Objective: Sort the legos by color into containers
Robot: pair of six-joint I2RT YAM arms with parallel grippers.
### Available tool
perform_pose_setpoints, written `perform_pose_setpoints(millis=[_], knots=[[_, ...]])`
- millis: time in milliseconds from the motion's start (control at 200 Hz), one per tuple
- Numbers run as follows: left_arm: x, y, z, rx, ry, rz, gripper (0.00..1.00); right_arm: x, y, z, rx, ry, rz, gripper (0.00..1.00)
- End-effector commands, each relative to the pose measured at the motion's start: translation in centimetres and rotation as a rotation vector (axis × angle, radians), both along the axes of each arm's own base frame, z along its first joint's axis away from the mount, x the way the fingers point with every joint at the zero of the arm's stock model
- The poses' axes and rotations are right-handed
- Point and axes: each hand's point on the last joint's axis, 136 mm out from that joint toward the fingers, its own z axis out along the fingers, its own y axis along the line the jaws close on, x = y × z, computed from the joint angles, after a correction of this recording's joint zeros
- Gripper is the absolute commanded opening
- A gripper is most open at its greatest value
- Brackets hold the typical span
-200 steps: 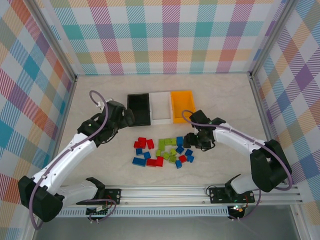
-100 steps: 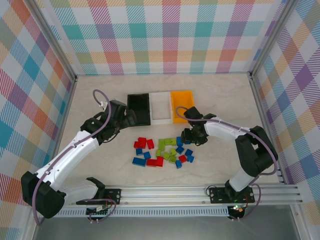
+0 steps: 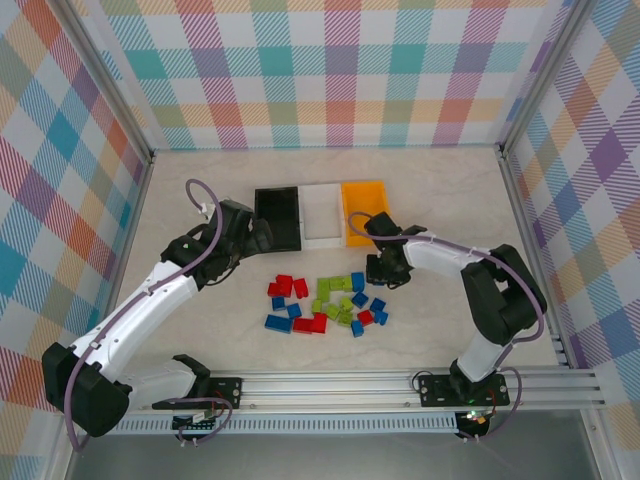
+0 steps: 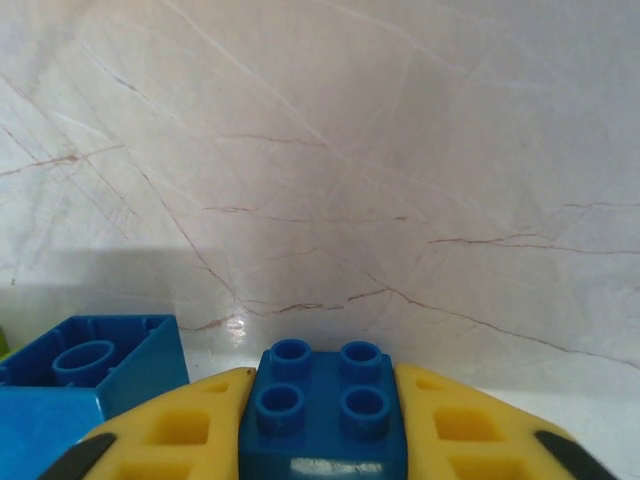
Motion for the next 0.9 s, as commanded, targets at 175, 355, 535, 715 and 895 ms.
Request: perform_pose_setpoints(millis=[175,355,535,715,895], knots=[[-0.7,0.4,-0.6,-0.004,0.029,-0.001,1.00,8.5,1.1,11.1,0.060,-0.274,0.006,0.24],[-1.7,0.1,-2.6,-0.026,0.135,0.007,1.00,14.9,1.4,10.3,0.032,-0.281,-0.050,0.24],[-3.1,-1.0,-6.6,-0.085,0.211,-0.019,0.98,18.4,2.3,8.0,0.018,-0.253,-0.063,0.29],[-4.0,-1.5,-8.9,-0.088,0.277,-0.046,0.90,19.3,3.1,9.0,0.059,-0.280,-0.056,0.65],[-6.3,-3.0,-10.6,-0.069,0.368,-0.106,0.88,17.2,3.0,12.6,0.131,-0.347,-0.049,0.69]])
